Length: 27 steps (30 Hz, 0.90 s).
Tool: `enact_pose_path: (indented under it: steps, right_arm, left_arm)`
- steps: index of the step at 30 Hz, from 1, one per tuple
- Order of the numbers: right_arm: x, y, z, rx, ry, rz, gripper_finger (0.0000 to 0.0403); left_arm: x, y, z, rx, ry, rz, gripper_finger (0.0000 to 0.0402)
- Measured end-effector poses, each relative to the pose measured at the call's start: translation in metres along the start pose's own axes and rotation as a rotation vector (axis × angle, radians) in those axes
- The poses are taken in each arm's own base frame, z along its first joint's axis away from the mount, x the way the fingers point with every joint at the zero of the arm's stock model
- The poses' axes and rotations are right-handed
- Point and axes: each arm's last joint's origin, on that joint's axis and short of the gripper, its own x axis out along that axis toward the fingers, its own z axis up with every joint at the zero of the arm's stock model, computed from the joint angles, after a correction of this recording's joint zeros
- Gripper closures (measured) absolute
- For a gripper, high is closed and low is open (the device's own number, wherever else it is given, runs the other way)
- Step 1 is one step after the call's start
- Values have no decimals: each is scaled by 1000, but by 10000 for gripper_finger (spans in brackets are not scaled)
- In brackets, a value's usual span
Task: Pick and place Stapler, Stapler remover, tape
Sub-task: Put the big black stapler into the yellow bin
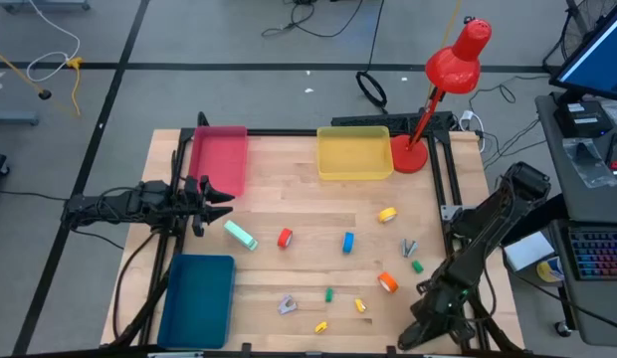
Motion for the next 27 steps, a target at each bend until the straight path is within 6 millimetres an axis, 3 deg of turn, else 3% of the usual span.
enact_pose_path:
  steps: [6,12,27]
  right_arm:
    - [-21,19,7,16,-141,181,281]
    - [-42,22,14,53,-300,225,281]
    - [-108,-19,32,48,-818,-67,281]
  left_arm:
    - [0,0,0,0,-1,0,215]
    - [0,-1,2,-22,-24,-9,215]
    - [-5,-10,29,-328,-283,-154,215]
